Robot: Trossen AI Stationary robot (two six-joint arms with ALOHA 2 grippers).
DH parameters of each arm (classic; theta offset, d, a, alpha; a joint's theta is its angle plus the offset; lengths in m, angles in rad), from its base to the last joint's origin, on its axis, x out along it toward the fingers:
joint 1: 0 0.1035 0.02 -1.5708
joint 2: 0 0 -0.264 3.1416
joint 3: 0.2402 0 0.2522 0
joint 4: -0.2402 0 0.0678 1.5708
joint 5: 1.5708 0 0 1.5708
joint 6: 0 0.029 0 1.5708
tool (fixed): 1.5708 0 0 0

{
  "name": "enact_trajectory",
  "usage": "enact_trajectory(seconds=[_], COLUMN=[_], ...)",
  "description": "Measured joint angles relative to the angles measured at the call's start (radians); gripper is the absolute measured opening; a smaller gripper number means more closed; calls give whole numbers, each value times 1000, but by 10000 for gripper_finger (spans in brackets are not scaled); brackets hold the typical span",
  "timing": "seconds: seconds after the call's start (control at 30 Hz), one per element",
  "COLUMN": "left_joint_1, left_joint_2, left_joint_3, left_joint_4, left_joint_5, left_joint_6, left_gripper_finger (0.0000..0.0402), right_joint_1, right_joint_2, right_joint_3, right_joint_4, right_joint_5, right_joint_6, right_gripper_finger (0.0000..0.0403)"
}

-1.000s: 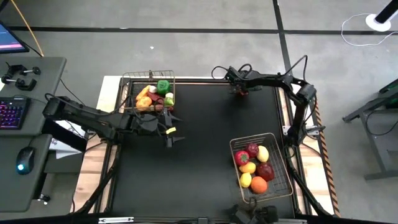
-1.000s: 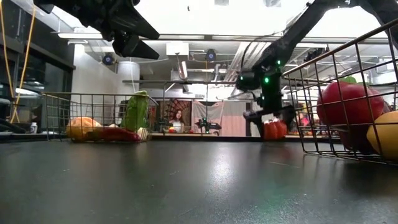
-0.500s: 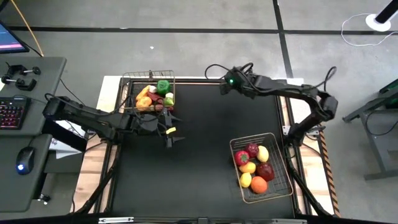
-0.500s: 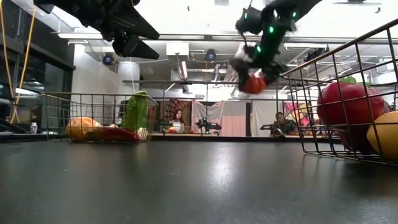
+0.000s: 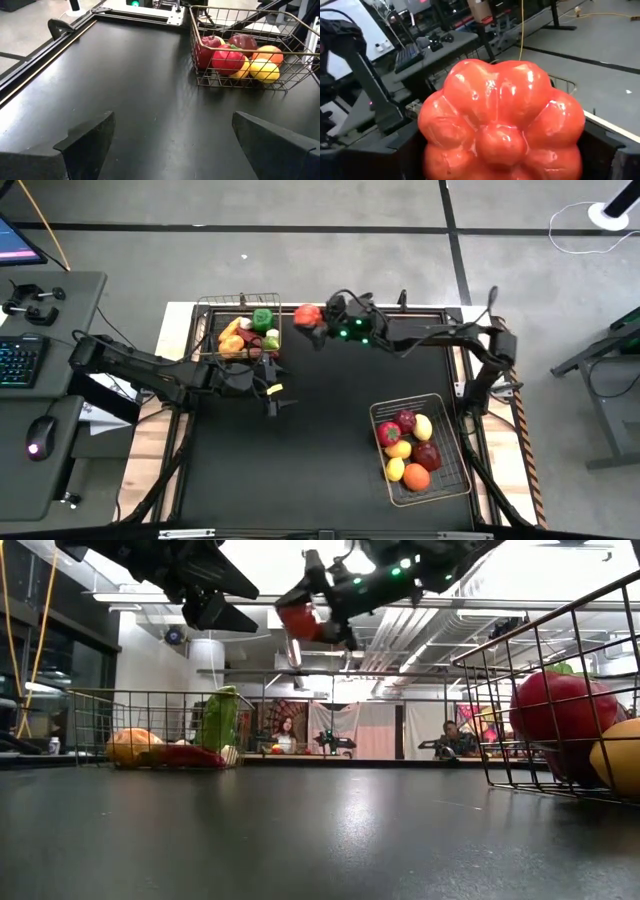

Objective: Sort produce into baskets
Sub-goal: Put the orange pumpkin into the top wire basket

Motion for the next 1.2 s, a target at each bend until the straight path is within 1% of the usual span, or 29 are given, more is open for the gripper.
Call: enact_trajectory(seconds=[0.1,0.13,0.23,0.33,0.43,0.5,0.57,0.63,0.7,0.77,0.9,0.97,1.03,1.1,1.2], left_joint_1=[0,0,-1,-1,-3,-11,-26,-46,-73,-102,-153,-173,-192,-210,-232], left_joint_2=[0,0,0,-5,-34,-73,-125,-178,-229,-271,-323,-339,-348,-352,-352], left_joint_3=[0,0,0,0,0,0,0,1,1,1,1,1,1,1,1], left_joint_4=[-1,-1,-2,-1,-1,-16,-38,-71,-95,-123,-202,-237,-253,-266,-269], left_joint_5=[0,0,13,158,297,328,318,279,208,94,-172,-307,-416,-483,-525], left_joint_6=[1,1,1,1,1,-2,-8,-10,-15,-17,-51,-72,-87,-87,-85], left_gripper_finger=[392,392,392,392,392,392,392,392,392,392,392,392,392,392,392], right_joint_1=[-7,-12,-24,-28,-30,-31,-31,-32,-32,-31,-32,-32,-32,-32,-33], right_joint_2=[80,110,205,289,357,396,424,448,464,474,477,477,477,477,477], right_joint_3=[78,110,218,327,421,474,513,547,572,586,587,587,587,587,587], right_joint_4=[1,-2,-5,-24,-65,-83,-110,-113,-120,-127,-131,-134,-136,-135,-135], right_joint_5=[-11,-31,-137,-207,-248,-272,-292,-296,-299,-303,-316,-296,-258,-228,-197], right_joint_6=[2,1,0,-9,-42,-57,-63,-64,-72,-76,-78,-69,-66,-66,-61], right_gripper_finger=[339,339,339,339,339,342,360,381,389,387,383,383,383,383,384])
